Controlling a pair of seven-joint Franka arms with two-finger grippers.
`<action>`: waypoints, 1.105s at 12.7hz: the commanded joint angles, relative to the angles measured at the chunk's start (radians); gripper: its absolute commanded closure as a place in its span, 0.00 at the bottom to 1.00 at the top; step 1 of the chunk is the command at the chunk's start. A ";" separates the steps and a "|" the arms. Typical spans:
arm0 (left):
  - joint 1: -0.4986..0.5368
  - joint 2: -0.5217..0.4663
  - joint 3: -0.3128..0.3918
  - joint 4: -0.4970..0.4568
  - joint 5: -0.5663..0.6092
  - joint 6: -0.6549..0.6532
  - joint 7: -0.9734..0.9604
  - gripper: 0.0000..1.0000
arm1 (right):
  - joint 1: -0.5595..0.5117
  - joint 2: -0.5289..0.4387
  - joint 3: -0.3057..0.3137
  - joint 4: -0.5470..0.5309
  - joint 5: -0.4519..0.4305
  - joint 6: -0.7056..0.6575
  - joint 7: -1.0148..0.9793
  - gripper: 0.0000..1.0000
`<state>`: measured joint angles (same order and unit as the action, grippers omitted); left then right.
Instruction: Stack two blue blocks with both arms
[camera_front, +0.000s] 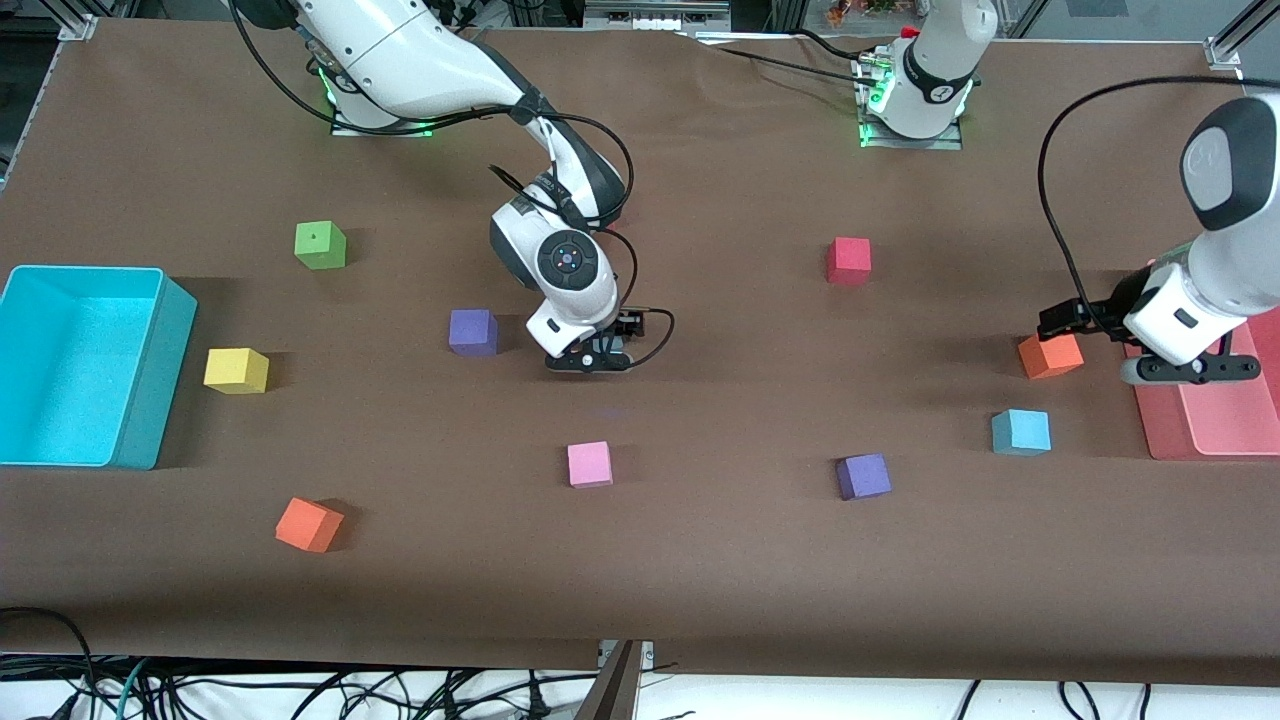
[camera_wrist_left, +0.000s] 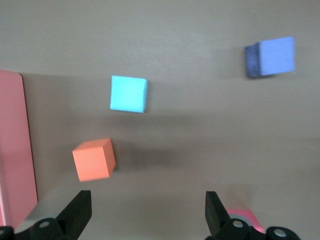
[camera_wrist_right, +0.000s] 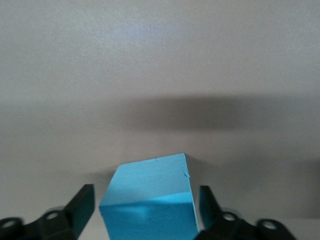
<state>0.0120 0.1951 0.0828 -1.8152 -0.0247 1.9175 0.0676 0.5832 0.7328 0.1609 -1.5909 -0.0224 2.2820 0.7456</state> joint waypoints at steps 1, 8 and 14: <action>0.014 0.070 0.012 -0.053 -0.001 0.169 0.055 0.00 | 0.000 -0.074 0.005 -0.003 0.001 -0.012 -0.006 0.00; 0.020 0.211 0.012 -0.197 -0.003 0.612 0.104 0.00 | -0.032 -0.363 -0.007 -0.015 0.030 -0.416 -0.205 0.00; 0.023 0.305 0.014 -0.194 -0.021 0.728 0.193 0.00 | -0.080 -0.621 -0.078 -0.449 0.345 -0.128 -0.746 0.00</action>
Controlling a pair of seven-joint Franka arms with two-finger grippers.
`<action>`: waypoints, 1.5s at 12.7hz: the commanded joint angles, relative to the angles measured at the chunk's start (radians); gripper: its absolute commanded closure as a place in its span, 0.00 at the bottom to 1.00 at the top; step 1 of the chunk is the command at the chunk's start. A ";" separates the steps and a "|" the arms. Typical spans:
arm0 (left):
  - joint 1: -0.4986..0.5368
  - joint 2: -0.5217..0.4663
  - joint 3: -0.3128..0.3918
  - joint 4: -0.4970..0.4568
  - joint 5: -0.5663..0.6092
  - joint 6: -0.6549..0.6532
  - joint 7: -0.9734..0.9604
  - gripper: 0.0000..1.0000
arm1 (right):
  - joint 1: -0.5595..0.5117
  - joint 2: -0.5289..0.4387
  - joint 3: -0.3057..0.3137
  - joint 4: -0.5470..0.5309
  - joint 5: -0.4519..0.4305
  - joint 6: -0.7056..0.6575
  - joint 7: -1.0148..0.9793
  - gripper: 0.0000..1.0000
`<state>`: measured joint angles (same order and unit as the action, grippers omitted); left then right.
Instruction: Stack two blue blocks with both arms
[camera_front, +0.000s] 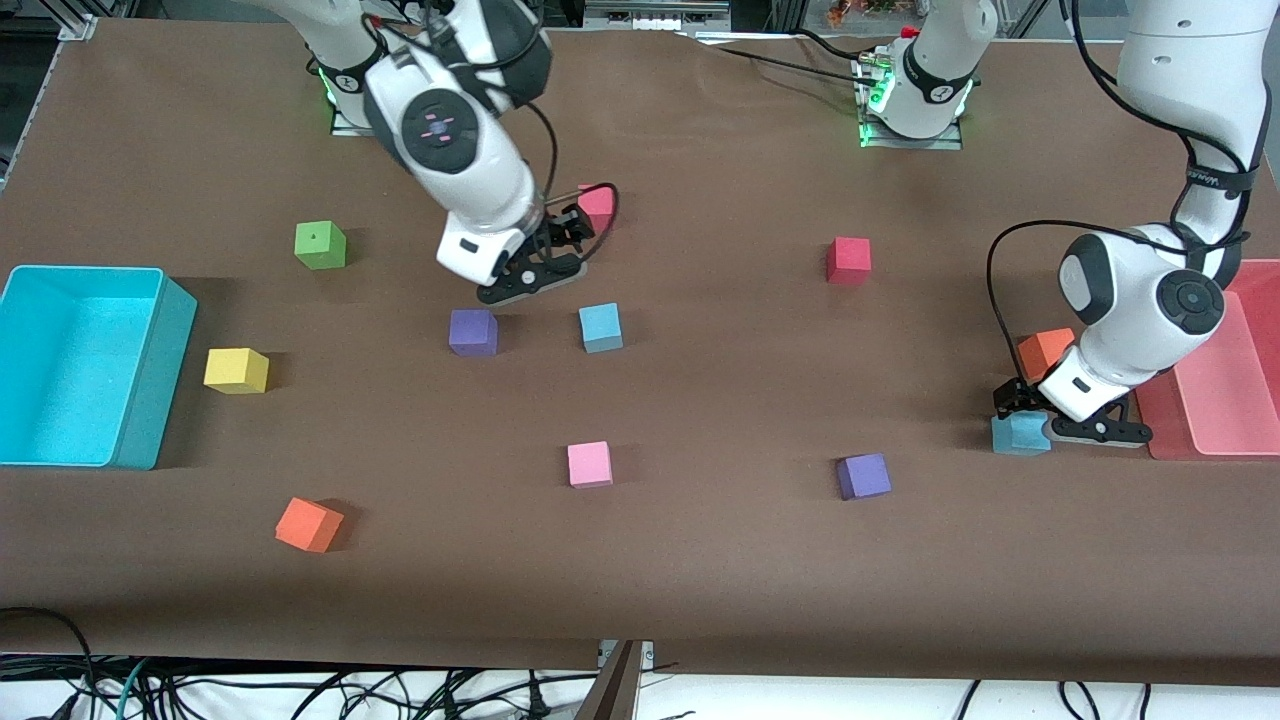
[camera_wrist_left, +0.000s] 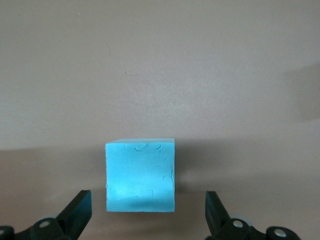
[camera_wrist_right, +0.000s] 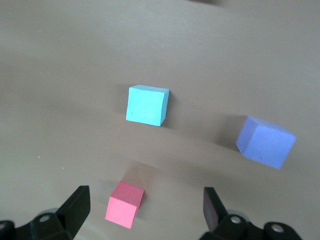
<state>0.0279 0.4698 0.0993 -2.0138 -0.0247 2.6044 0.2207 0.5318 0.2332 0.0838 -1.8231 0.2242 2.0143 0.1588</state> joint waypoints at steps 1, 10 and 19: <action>0.007 0.044 -0.003 0.004 -0.021 0.063 0.040 0.00 | -0.030 -0.142 -0.001 -0.284 0.137 0.220 -0.224 0.00; 0.003 0.066 -0.003 0.009 -0.047 0.069 0.032 0.84 | 0.023 -0.017 0.002 -0.469 0.714 0.692 -0.974 0.00; -0.094 -0.296 -0.059 0.039 -0.050 -0.436 -0.235 1.00 | 0.085 0.156 0.001 -0.410 1.680 0.738 -2.011 0.00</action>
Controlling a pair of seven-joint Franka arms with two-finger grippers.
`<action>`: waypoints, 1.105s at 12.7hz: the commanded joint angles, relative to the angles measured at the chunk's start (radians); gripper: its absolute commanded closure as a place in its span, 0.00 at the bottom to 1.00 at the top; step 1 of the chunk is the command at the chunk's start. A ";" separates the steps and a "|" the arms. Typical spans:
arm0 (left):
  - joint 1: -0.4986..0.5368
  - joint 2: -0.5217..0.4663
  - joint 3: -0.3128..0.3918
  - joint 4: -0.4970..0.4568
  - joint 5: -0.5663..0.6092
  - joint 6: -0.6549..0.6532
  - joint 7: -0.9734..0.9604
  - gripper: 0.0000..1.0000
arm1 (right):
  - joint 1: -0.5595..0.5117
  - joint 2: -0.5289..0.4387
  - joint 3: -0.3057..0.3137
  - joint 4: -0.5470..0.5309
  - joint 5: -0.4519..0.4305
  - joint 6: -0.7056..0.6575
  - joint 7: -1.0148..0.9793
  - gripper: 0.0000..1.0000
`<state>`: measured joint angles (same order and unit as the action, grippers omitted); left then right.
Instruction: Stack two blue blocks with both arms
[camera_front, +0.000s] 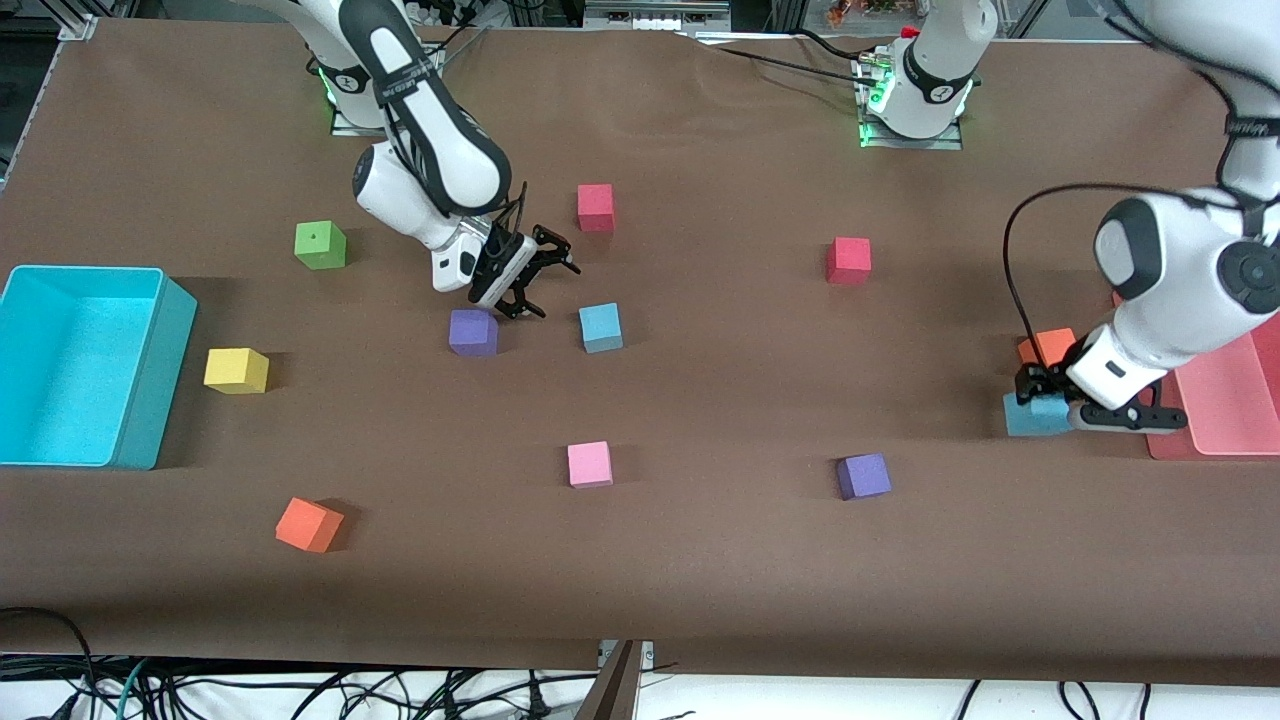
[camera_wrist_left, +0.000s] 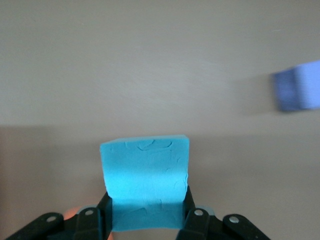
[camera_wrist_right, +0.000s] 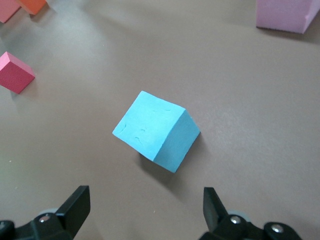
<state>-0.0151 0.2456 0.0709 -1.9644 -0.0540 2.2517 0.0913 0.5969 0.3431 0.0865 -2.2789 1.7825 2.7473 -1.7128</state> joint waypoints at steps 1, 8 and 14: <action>-0.069 -0.084 -0.074 0.004 -0.021 -0.124 -0.202 1.00 | 0.026 0.054 -0.002 0.047 0.165 0.005 -0.192 0.00; -0.282 -0.020 -0.276 0.132 -0.024 -0.136 -0.804 1.00 | 0.040 0.073 -0.002 0.058 0.173 0.003 -0.226 0.00; -0.540 0.223 -0.278 0.364 -0.026 -0.127 -1.085 1.00 | 0.038 0.074 -0.002 0.055 0.175 0.003 -0.287 0.00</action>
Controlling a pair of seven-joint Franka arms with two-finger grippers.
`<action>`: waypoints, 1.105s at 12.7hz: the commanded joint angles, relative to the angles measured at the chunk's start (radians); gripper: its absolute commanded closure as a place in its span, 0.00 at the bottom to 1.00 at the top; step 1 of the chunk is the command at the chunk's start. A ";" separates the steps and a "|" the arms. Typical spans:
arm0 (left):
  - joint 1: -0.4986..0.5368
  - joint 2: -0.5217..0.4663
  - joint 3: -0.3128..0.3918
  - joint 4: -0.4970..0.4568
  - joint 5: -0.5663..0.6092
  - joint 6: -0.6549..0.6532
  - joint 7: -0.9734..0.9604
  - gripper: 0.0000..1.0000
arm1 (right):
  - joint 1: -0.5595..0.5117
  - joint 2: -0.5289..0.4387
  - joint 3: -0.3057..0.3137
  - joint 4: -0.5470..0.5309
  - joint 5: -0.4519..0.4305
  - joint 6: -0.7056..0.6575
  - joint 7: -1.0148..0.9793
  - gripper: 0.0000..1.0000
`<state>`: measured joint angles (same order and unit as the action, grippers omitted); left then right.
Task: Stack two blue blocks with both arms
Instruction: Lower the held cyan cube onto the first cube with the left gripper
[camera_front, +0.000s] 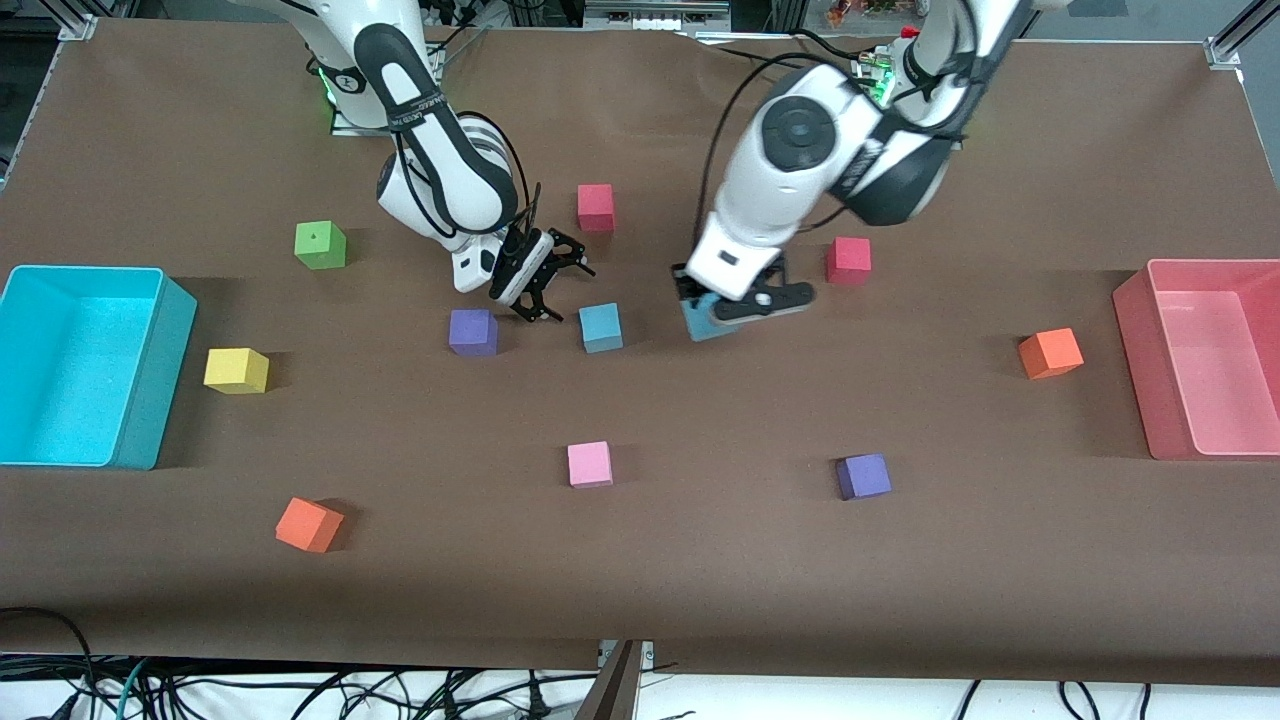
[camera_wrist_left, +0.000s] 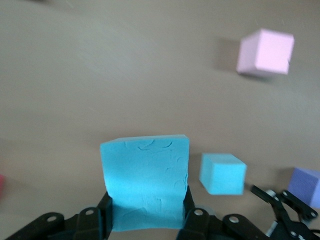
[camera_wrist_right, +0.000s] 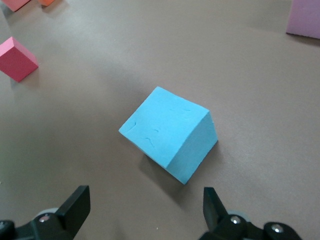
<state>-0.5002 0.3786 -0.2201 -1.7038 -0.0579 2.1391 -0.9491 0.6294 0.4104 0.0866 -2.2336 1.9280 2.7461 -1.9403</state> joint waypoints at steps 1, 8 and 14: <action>-0.079 0.127 0.013 0.143 -0.022 -0.013 -0.057 1.00 | 0.006 0.007 -0.002 0.009 0.029 0.004 -0.065 0.00; -0.224 0.312 0.067 0.274 -0.010 0.060 -0.112 1.00 | 0.003 0.015 -0.004 0.009 0.031 -0.020 -0.066 0.00; -0.257 0.353 0.100 0.311 -0.010 0.085 -0.103 1.00 | 0.003 0.015 -0.005 0.009 0.029 -0.020 -0.066 0.00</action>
<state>-0.7248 0.7083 -0.1460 -1.4331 -0.0579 2.2294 -1.0561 0.6295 0.4216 0.0861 -2.2337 1.9311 2.7351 -1.9768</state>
